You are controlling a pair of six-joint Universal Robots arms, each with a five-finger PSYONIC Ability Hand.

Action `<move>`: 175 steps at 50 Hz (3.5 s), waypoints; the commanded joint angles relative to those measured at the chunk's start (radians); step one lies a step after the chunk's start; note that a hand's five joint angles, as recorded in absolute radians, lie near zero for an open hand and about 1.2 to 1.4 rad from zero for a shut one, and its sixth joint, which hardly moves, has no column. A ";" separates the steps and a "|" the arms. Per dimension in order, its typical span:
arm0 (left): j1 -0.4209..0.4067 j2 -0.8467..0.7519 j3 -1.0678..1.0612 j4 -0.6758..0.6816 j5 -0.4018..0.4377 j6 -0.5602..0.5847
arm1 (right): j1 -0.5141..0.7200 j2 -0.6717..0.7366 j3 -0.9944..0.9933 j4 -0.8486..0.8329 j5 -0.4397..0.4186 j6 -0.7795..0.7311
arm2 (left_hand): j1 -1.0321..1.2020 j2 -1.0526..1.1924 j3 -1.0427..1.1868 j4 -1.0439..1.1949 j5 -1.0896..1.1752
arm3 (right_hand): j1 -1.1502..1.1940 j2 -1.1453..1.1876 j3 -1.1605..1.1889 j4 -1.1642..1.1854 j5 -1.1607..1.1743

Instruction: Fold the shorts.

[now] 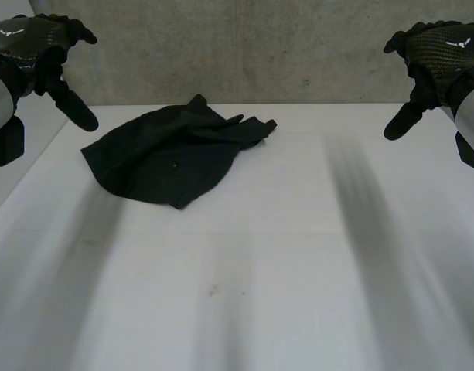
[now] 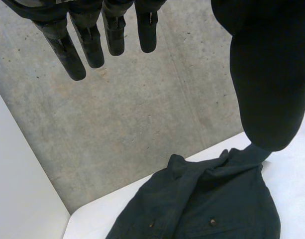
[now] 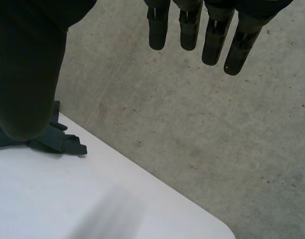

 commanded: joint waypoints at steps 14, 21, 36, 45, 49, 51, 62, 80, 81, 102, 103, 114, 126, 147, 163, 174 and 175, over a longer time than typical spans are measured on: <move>0.003 -0.383 -0.082 0.565 -0.001 0.020 | 0.014 0.065 0.064 -0.055 -0.037 -0.018 | -0.017 -0.002 -0.015 -0.005 -0.006 | -0.030 -0.052 -0.039 -0.062 -0.069; 0.035 -0.706 0.103 0.688 0.028 0.147 | 0.022 0.071 0.073 -0.058 -0.043 -0.019 | -0.015 0.001 -0.012 -0.002 -0.003 | -0.030 -0.052 -0.039 -0.062 -0.069; 0.106 -1.070 0.426 0.717 0.089 0.330 | 0.019 0.076 0.116 -0.092 -0.072 -0.029 | 0.302 0.318 0.305 0.314 0.313 | -0.030 -0.052 -0.039 -0.062 -0.069; 0.087 -1.037 0.421 0.714 0.154 0.195 | 0.016 0.076 0.125 -0.096 -0.068 -0.099 | 1.156 1.172 1.159 1.169 1.168 | -0.030 -0.052 -0.039 -0.062 -0.069; 0.069 -0.878 0.302 0.714 0.161 0.103 | 0.016 0.076 0.125 -0.096 -0.069 -0.101 | 1.156 1.172 1.159 1.169 1.168 | -0.030 -0.052 -0.039 -0.062 -0.069; 0.057 -0.816 0.251 0.713 0.168 0.068 | 0.016 0.075 0.125 -0.096 -0.068 -0.101 | 1.156 1.172 1.159 1.169 1.168 | -0.030 -0.052 -0.039 -0.062 -0.069; -0.143 -0.392 -0.114 0.624 0.171 -0.086 | 0.008 0.062 0.114 -0.096 -0.068 -0.099 | 1.156 1.172 1.159 1.169 1.168 | -0.030 -0.052 -0.039 -0.062 -0.069; -0.410 -0.253 -0.186 0.433 0.111 -0.369 | 0.004 0.026 0.108 -0.092 -0.072 -0.088 | 0.424 0.440 0.427 0.436 0.435 | -0.030 -0.052 -0.039 -0.062 -0.069; -0.407 -0.247 -0.186 0.429 0.105 -0.363 | 0.005 0.026 0.107 -0.087 -0.072 -0.088 | 0.339 0.354 0.342 0.351 0.350 | -0.030 -0.052 -0.039 -0.062 -0.069; -0.141 -0.237 -0.327 0.268 0.083 -0.165 | 0.024 0.039 0.122 -0.084 -0.072 -0.098 | 0.155 0.171 0.158 0.168 0.167 | -0.030 -0.052 -0.039 -0.062 -0.069; -0.137 -0.254 -0.324 0.269 0.085 -0.165 | 0.024 0.039 0.125 -0.084 -0.072 -0.098 | 0.176 0.192 0.179 0.188 0.188 | -0.030 -0.052 -0.039 -0.062 -0.069; -0.097 -0.493 -0.209 0.323 0.080 -0.164 | 0.025 0.062 0.140 -0.084 -0.072 -0.114 | 0.270 0.286 0.273 0.282 0.282 | -0.030 -0.052 -0.039 -0.062 -0.069; -0.094 -0.627 -0.068 0.379 -0.050 0.006 | 0.027 0.063 0.153 -0.089 -0.072 -0.150 | 1.156 1.172 1.159 1.169 1.168 | -0.030 -0.052 -0.039 -0.062 -0.069; -0.320 -0.290 0.038 0.628 -0.118 0.135 | 0.014 0.062 0.125 -0.082 -0.072 -0.154 | 1.156 1.172 1.159 1.169 1.168 | -0.030 -0.052 -0.039 -0.062 -0.069; -0.373 0.008 -0.217 0.532 -0.118 0.197 | -0.009 0.158 0.048 -0.038 -0.391 -0.064 | 1.156 1.172 1.159 1.169 1.168 | -0.030 -0.052 -0.039 -0.062 -0.069; -0.374 -0.001 -0.238 0.486 -0.127 0.195 | 0.086 0.382 0.062 0.008 -0.457 0.481 | 1.156 1.172 1.159 1.169 1.168 | -0.030 -0.052 -0.039 -0.062 -0.069; -0.374 -0.003 -0.238 0.484 -0.127 0.197 | 0.096 0.396 0.061 0.013 -0.457 0.487 | 1.156 1.172 1.159 1.169 1.168 | -0.030 -0.052 -0.039 -0.062 -0.069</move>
